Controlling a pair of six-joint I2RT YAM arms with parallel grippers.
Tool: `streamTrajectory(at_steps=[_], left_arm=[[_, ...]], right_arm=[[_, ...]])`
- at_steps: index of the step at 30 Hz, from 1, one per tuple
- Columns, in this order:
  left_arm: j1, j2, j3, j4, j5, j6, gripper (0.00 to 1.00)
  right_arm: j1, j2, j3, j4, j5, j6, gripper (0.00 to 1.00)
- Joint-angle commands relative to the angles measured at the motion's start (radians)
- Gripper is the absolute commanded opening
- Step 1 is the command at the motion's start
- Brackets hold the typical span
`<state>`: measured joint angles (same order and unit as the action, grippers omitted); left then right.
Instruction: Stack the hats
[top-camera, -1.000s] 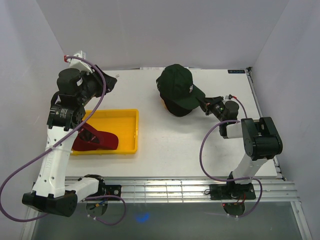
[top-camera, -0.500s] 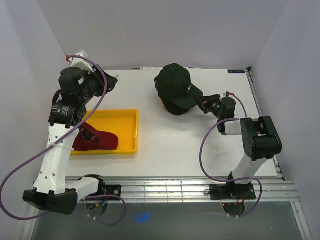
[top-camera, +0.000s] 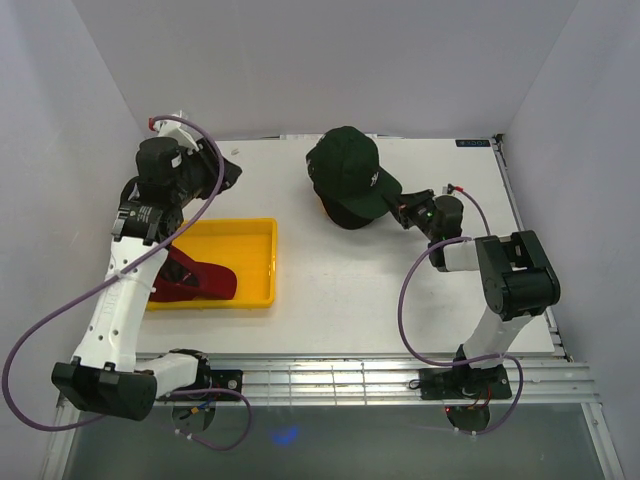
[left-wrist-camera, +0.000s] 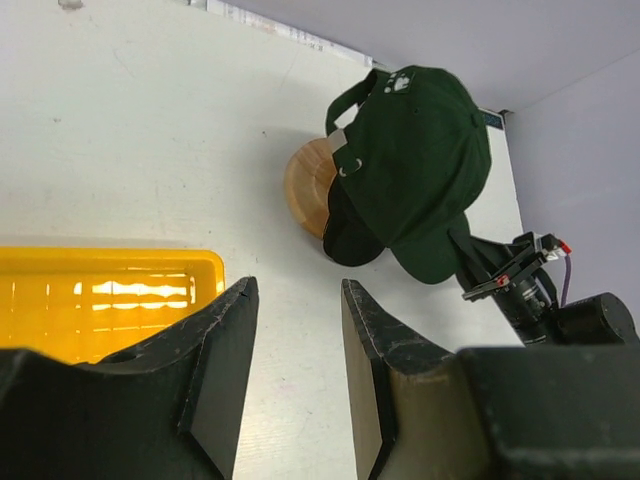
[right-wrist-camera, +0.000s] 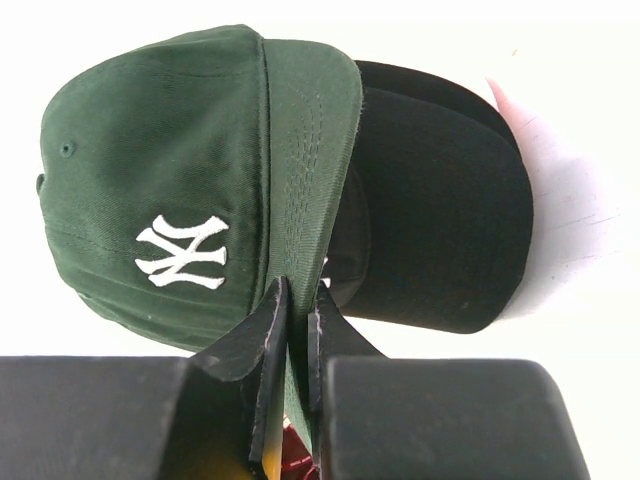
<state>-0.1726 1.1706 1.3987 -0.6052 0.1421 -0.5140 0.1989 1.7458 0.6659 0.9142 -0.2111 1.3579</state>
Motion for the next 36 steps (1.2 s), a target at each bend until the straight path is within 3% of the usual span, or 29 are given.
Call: streamTrajectory(at_steps=[1,10,20,29,36], left_arm=[[-0.002,0.008,-0.033,0.018,0.017,-0.009,0.5],[-0.004,0.038,-0.059,0.035,0.04,-0.027,0.49],[-0.004,0.093,-0.162,0.119,0.132,-0.095,0.49],[-0.021,0.201,-0.187,0.188,0.203,-0.132,0.47],[-0.057,0.349,-0.188,0.262,0.367,-0.149,0.5]], right_arm=[[0.045,0.124,-0.072,-0.433,0.036,-0.161,0.08],[0.063,0.106,-0.049,-0.514,0.068,-0.174,0.08],[0.132,0.035,-0.166,-0.345,0.082,-0.137,0.18],[0.27,-0.008,-0.21,-0.275,0.162,-0.057,0.23],[0.338,0.001,-0.239,-0.192,0.191,-0.008,0.33]])
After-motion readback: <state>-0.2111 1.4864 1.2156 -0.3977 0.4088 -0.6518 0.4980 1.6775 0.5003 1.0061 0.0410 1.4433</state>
